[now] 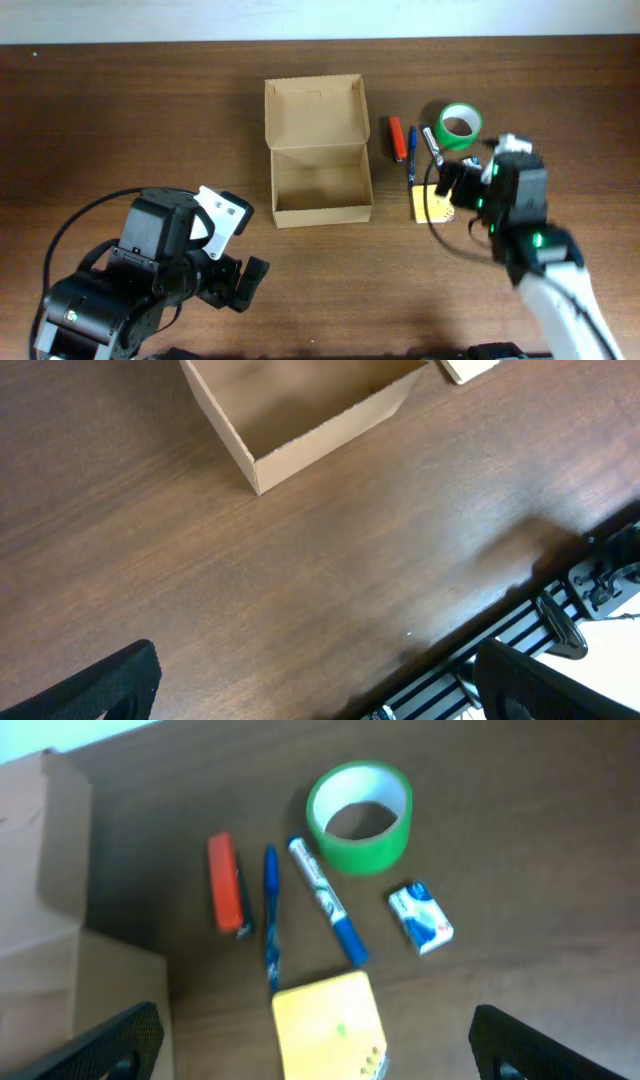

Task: Pack container
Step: 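Move the right gripper to the green tape roll and grasp its rim, then lift the green tape with the right gripper and lower it into the box, then open the right gripper and withdraw it from the box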

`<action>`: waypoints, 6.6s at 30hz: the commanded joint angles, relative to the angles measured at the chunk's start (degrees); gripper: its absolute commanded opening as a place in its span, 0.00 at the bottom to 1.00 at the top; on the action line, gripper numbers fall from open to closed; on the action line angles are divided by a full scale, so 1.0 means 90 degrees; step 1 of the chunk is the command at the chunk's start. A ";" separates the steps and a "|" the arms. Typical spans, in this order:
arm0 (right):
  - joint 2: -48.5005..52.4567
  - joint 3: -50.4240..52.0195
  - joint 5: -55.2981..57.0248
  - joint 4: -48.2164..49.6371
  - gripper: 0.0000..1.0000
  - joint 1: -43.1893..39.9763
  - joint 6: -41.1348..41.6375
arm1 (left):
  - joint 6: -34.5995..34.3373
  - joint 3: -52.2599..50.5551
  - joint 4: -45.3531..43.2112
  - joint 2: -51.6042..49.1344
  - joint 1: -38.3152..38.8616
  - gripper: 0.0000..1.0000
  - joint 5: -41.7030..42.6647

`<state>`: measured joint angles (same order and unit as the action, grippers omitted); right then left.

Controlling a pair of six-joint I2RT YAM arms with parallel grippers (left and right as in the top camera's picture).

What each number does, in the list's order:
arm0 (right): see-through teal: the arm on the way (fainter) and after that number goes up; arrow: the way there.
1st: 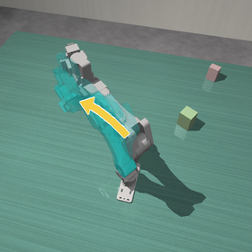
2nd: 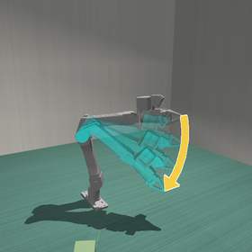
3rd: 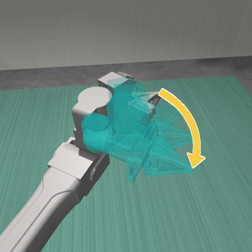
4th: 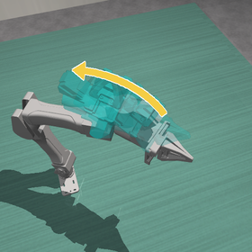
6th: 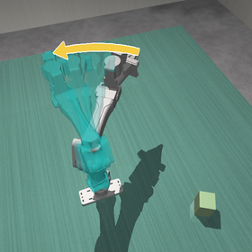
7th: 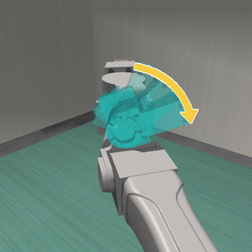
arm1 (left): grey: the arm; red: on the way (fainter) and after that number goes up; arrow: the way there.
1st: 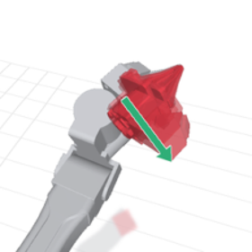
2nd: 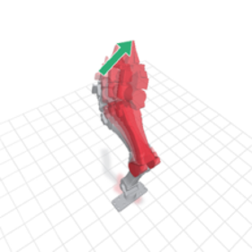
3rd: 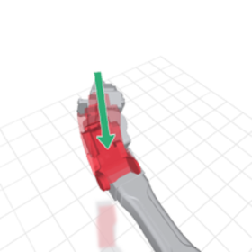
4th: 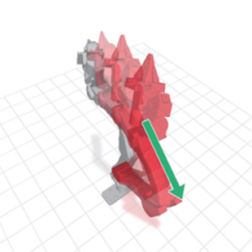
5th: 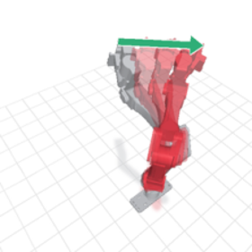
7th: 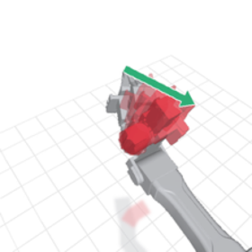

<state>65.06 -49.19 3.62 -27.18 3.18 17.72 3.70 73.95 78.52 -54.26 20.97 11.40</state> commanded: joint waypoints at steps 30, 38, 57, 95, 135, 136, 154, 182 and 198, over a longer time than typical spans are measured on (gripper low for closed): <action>0.4282 -0.2475 -0.1192 0.0845 0.99 -0.1360 -0.1258 | 0.0126 0.0022 0.0000 0.0039 -0.0017 1.00 0.0095; 0.4765 -0.2572 -0.1168 0.1010 0.97 -0.1625 -0.1321 | 0.0124 0.0022 0.0000 0.0039 -0.0015 0.99 0.0095; 0.6152 -0.4095 -0.1035 0.0457 0.78 -0.1564 -0.1256 | 0.0124 0.0022 0.0000 0.0039 -0.0015 0.99 0.0095; 0.6348 -0.5872 -0.0947 -0.1358 0.04 -0.1226 -0.1246 | 0.0126 0.0022 0.0000 0.0039 -0.0015 1.00 0.0095; 0.6229 -0.8490 -0.0797 -0.5345 0.04 0.2769 -0.1117 | 0.0126 0.0022 0.0000 0.0039 -0.0017 1.00 0.0092; 0.6229 -0.8480 -0.0724 -0.5384 0.04 0.2849 -0.0974 | 0.0126 0.0022 0.0000 0.0039 -0.0015 1.00 0.0095; 0.6232 -0.7244 -0.0420 -0.4809 0.04 0.3434 0.0308 | 0.0126 0.0022 0.0000 0.0039 -0.0015 1.00 0.0095; 0.6241 -0.5923 -0.0325 -0.3759 0.04 0.3823 0.0590 | 0.0126 0.0022 0.0000 0.0039 -0.0017 0.99 0.0095; 0.6227 -0.5928 -0.0376 -0.3779 0.24 0.3823 0.0571 | 0.0126 0.0022 0.0000 0.0039 -0.0015 1.00 0.0092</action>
<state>122.08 -102.83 -0.03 -61.21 37.34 22.52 3.70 73.95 78.52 -54.26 20.97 11.42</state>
